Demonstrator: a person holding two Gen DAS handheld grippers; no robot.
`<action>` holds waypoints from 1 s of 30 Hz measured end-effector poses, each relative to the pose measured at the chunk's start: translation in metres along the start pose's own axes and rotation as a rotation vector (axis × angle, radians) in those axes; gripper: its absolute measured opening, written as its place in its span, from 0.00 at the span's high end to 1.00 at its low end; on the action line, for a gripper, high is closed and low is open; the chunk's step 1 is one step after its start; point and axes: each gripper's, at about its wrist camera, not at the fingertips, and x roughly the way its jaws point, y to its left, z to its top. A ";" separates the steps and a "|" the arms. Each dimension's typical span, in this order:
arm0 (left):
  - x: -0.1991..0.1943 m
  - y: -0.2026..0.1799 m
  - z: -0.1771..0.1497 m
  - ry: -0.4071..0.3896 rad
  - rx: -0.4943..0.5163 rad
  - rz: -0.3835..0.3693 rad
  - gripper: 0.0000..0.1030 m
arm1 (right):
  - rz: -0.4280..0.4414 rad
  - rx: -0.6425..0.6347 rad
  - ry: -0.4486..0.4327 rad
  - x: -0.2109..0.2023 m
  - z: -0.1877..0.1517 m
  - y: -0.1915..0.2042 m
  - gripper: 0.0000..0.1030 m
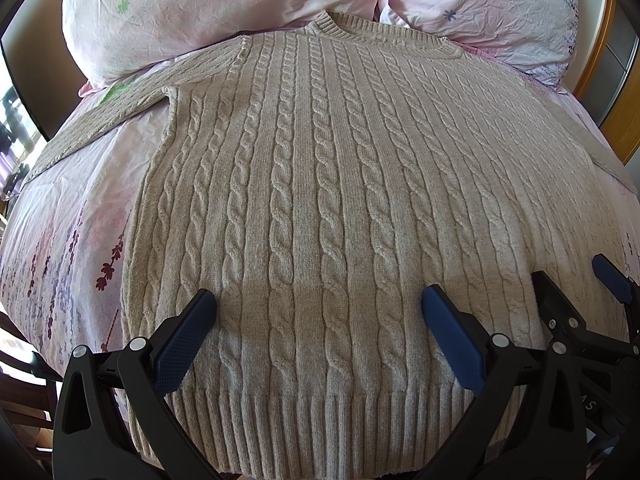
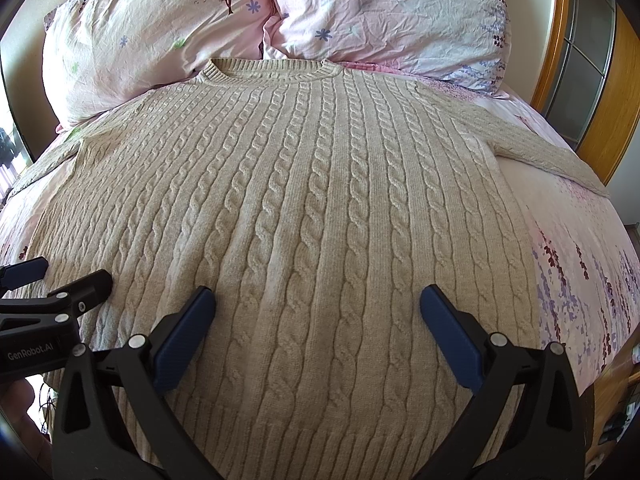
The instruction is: Fold small clothes
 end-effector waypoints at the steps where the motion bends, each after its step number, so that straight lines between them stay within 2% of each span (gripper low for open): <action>1: 0.000 0.000 0.000 -0.006 0.001 0.001 0.01 | 0.004 -0.007 -0.004 0.000 0.000 0.000 0.02; 4: -0.006 -0.002 -0.003 -0.035 0.013 0.000 0.01 | 0.094 -0.029 -0.036 -0.003 0.006 -0.013 0.02; 6: -0.008 0.000 0.000 -0.035 0.042 -0.016 0.01 | 0.148 0.049 -0.106 -0.015 0.018 -0.046 0.02; 7: -0.012 0.002 0.002 -0.032 0.057 -0.031 0.01 | 0.148 0.112 -0.149 -0.021 0.030 -0.072 0.02; 9: -0.009 0.014 0.005 -0.058 0.048 -0.054 0.01 | 0.088 0.267 -0.198 -0.029 0.051 -0.136 0.02; 11: -0.017 0.032 0.015 -0.152 0.009 -0.059 0.01 | 0.024 0.455 -0.218 -0.027 0.066 -0.208 0.03; 13: -0.025 0.055 0.025 -0.254 -0.032 -0.089 0.01 | -0.030 0.648 -0.201 -0.013 0.075 -0.282 0.16; 15: -0.027 0.079 0.036 -0.314 -0.082 -0.160 0.01 | -0.049 0.844 -0.153 0.008 0.074 -0.347 0.43; 17: -0.026 0.103 0.047 -0.365 -0.135 -0.234 0.01 | -0.041 1.020 -0.117 0.031 0.068 -0.399 0.50; 19: -0.024 0.126 0.056 -0.409 -0.186 -0.285 0.01 | -0.017 1.138 -0.102 0.049 0.062 -0.431 0.52; 21: -0.018 0.146 0.069 -0.390 -0.247 -0.275 0.01 | -0.012 1.190 -0.117 0.061 0.058 -0.449 0.64; 23: -0.010 0.167 0.076 -0.365 -0.314 -0.273 0.01 | -0.022 1.207 -0.123 0.070 0.061 -0.458 0.72; 26: -0.002 0.200 0.082 -0.343 -0.427 -0.273 0.01 | -0.020 1.235 -0.128 0.084 0.063 -0.469 0.93; 27: 0.000 0.210 0.084 -0.338 -0.458 -0.261 0.01 | -0.023 1.229 -0.128 0.086 0.066 -0.470 0.93; 28: 0.000 0.220 0.083 -0.343 -0.479 -0.250 0.01 | -0.063 1.192 -0.133 0.083 0.074 -0.464 0.94; 30: -0.002 0.237 0.084 -0.366 -0.503 -0.223 0.01 | -0.146 1.005 -0.228 0.057 0.106 -0.436 0.94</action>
